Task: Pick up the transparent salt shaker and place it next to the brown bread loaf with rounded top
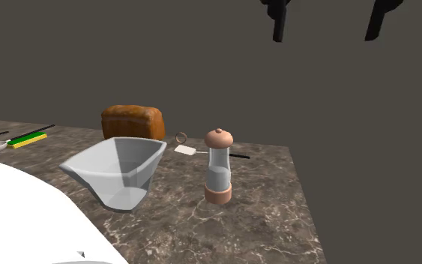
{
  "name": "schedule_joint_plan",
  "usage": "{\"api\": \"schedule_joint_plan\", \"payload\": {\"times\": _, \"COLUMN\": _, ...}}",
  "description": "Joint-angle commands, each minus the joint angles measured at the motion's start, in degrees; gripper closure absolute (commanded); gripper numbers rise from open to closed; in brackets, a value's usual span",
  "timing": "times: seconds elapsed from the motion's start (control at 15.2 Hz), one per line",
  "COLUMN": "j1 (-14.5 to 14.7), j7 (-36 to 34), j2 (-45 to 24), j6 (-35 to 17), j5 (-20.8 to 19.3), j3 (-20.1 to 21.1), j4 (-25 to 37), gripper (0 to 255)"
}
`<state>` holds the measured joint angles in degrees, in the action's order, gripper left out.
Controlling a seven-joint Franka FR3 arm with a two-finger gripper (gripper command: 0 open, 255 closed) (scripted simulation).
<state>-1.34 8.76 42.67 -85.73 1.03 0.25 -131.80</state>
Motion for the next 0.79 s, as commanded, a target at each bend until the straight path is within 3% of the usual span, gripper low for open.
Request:
{"api": "schedule_joint_plan", "payload": {"times": 0.0, "j1": 0.00, "j7": 0.00, "j2": 0.00, "j6": 0.00, "j5": 0.00, "j3": 0.00, "j4": 0.00, "gripper": 0}}
{"api": "schedule_joint_plan", "payload": {"times": 0.73, "j1": 3.97, "j7": -9.65, "j2": -4.36, "j6": -19.42, "j5": 10.39, "j3": 8.05, "j4": -11.69, "gripper": 0}}
